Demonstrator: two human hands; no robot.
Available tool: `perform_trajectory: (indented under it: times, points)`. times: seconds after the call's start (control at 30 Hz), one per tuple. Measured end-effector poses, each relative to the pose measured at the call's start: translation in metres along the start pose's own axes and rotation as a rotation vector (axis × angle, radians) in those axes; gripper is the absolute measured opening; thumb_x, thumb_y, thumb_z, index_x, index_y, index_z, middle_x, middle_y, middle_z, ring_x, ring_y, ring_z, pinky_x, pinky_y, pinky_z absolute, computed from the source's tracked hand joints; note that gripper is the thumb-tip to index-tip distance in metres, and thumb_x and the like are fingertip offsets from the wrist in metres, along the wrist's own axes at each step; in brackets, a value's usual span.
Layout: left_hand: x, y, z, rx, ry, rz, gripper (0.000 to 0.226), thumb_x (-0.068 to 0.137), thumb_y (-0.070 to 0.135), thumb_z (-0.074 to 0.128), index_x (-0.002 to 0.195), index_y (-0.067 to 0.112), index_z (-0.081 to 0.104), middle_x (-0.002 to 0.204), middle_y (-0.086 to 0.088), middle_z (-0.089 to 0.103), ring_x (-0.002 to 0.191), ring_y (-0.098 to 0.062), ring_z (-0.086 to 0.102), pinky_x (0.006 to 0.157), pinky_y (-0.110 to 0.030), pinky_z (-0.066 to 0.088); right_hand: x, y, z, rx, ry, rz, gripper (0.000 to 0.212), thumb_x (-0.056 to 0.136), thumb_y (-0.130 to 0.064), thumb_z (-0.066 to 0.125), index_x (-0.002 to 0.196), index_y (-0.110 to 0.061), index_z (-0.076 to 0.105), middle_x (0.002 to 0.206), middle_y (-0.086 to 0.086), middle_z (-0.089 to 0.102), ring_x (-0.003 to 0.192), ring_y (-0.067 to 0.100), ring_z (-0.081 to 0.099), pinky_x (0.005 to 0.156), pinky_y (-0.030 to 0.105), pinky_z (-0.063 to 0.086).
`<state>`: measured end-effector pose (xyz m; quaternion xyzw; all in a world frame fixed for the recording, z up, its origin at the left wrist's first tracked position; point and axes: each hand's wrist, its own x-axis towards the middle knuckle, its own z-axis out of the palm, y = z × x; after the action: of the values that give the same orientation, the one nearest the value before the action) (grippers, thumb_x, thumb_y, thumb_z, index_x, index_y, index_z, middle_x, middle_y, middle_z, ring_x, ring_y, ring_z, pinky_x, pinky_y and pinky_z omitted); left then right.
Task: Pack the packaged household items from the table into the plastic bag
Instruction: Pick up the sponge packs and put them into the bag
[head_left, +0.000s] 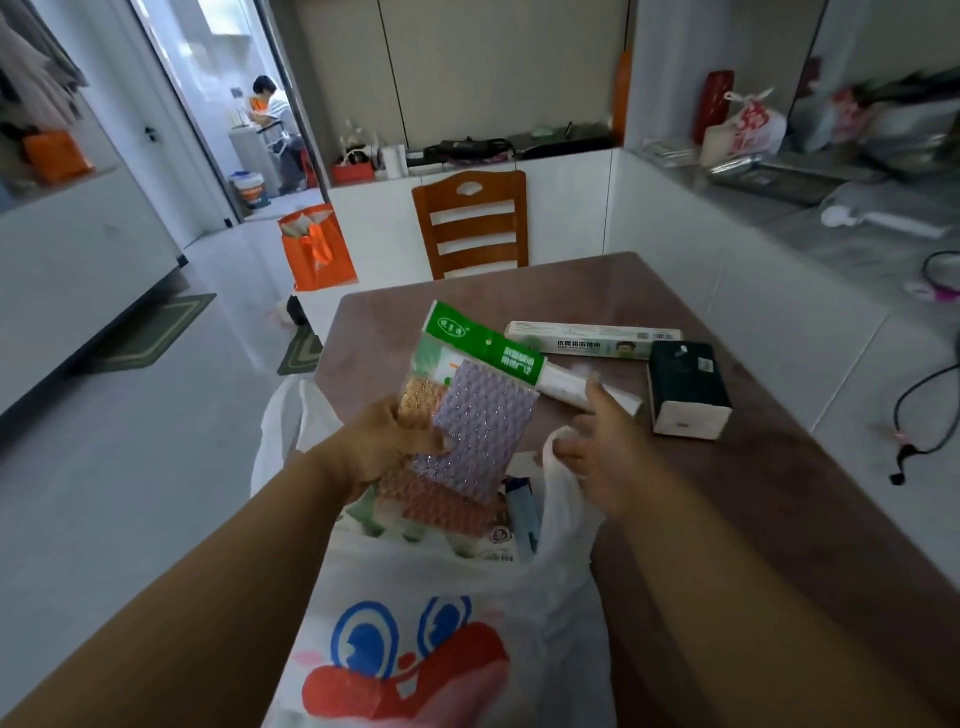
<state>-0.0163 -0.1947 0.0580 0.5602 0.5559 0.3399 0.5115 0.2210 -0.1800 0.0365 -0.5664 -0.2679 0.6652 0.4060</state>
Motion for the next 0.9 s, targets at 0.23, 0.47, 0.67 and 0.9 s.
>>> perform_trajectory:
  times: [0.23, 0.47, 0.67, 0.9]
  points:
    - [-0.014, 0.003, -0.009, 0.128, -0.289, -0.211, 0.040, 0.067, 0.003, 0.072, 0.105, 0.012, 0.067, 0.095, -0.011, 0.076, 0.089, -0.028, 0.072, 0.077, -0.036, 0.057, -0.013, -0.022, 0.003, 0.274, -0.010, -0.101, 0.064, 0.086, -0.067, 0.040, 0.105, -0.008, 0.057, 0.084, 0.012, 0.061, 0.044, 0.013, 0.044, 0.042, 0.020, 0.036]
    - [-0.008, 0.004, 0.006, 0.259, -0.462, -0.442, 0.048, 0.074, -0.002, 0.063, 0.120, 0.008, 0.056, 0.113, -0.018, 0.066, 0.108, -0.036, 0.062, 0.094, -0.046, 0.051, -0.027, -0.048, 0.013, 0.119, -0.148, -0.270, 0.085, 0.079, -0.079, 0.025, 0.127, -0.016, 0.055, 0.113, 0.007, 0.069, 0.043, 0.007, 0.037, 0.038, 0.018, 0.028]
    - [0.004, 0.014, 0.017, 0.583, -0.375, -0.355, 0.065, 0.074, 0.052, 0.065, 0.132, 0.029, 0.051, 0.143, -0.003, 0.049, 0.128, -0.025, 0.047, 0.108, -0.048, 0.040, -0.059, -0.104, 0.034, 0.142, -0.333, -0.567, 0.072, 0.084, -0.074, 0.020, 0.119, -0.024, 0.058, 0.113, 0.007, 0.072, 0.037, 0.006, 0.038, 0.035, 0.016, 0.031]
    - [0.018, 0.004, 0.020, 0.561, -0.110, -0.556, 0.050, 0.089, 0.054, 0.050, 0.125, 0.020, 0.057, 0.103, -0.002, 0.067, 0.090, -0.018, 0.062, 0.080, -0.028, 0.049, -0.065, -0.092, 0.009, -0.547, -0.070, -0.331, 0.089, 0.074, -0.083, 0.015, 0.134, -0.025, 0.045, 0.098, 0.010, 0.072, 0.043, 0.009, 0.051, 0.040, 0.023, 0.038]
